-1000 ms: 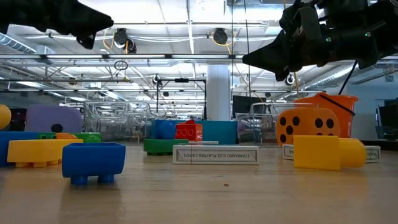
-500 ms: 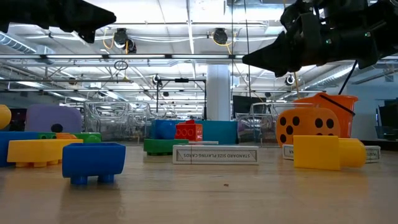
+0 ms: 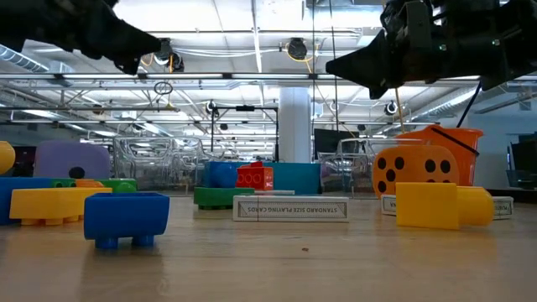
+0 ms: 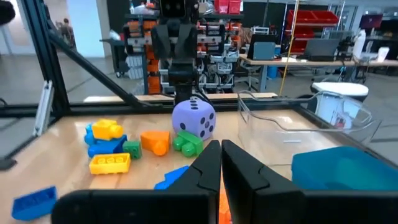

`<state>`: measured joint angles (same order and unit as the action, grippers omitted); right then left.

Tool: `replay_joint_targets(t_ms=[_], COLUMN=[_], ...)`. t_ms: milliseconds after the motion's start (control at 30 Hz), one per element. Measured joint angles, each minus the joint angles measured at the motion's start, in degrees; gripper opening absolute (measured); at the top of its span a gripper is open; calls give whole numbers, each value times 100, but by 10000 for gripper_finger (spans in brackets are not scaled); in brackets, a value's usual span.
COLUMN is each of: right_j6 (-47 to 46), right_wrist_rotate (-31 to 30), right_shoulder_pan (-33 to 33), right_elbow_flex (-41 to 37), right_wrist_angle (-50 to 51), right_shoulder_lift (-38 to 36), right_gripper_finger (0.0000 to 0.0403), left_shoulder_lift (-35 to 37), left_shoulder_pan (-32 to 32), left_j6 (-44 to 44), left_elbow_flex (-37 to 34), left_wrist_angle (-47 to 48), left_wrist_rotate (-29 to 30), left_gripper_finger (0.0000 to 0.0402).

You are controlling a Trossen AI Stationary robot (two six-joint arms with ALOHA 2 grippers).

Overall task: Pick & Place Toys
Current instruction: Put the red game piece into the blue bin

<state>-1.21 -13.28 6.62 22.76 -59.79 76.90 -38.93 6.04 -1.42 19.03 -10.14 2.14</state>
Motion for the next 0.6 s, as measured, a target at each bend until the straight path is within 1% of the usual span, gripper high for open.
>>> replay_joint_targets(t_ms=[133,333,467,600], right_j6=[-32,90,-21,-106], right_wrist_rotate=[1,2,42,316], right_shoulder_pan=[-8,-7,15,22], right_elbow_flex=[0,0,0,0], right_wrist_angle=[0,0,0,-7], right_shoulder_lift=[0,0,0,0], right_gripper_finger=[44,117,166,205], left_shoulder_lift=[-408,-852,-960,-890], left_shoulder_pan=[0,0,0,0], left_j6=[157,-160,-268,-344], left_elbow_flex=[0,-2,-2,-2], left_wrist_angle=[-153,-456,-569,-527], left_wrist_rotate=[358,414,423,421], left_gripper_finger=[47,47,47,47])
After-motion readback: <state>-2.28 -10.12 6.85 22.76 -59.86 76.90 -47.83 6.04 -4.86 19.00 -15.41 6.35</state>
